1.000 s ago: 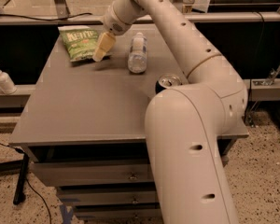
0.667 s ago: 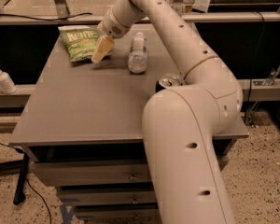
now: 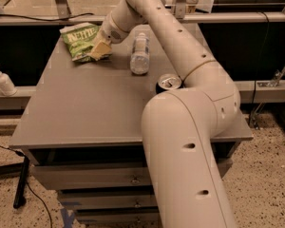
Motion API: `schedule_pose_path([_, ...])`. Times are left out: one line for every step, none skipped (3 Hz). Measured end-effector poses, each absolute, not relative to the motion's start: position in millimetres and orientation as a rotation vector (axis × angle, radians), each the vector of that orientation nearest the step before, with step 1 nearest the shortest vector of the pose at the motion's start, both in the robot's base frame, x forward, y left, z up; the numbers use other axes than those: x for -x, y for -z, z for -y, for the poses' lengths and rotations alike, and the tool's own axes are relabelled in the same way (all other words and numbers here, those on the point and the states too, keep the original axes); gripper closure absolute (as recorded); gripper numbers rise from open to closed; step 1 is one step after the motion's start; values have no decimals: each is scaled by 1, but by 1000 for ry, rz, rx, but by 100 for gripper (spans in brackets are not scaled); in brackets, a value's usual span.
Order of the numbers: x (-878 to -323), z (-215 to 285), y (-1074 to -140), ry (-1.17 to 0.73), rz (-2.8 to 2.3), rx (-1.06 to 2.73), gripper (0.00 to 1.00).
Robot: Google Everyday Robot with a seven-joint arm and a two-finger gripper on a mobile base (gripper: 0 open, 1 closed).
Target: Move green jalapeno chip bag near blue plastic bottle
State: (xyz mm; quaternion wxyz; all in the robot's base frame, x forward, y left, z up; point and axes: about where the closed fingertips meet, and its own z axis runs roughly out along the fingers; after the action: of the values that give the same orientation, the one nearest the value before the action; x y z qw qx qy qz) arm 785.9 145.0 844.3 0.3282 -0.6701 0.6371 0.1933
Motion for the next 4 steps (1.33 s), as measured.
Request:
schedule_pose_path([-787, -139, -849, -492, -1681, 1744, 85])
schedule_pose_path([-794, -124, -873, -416, -1674, 1730, 100])
schedule_pose_path([-804, -98, -917, -283, -1657, 1702, 100])
schedule_pose_path([-813, -68, -954, -168, -1649, 1659, 100])
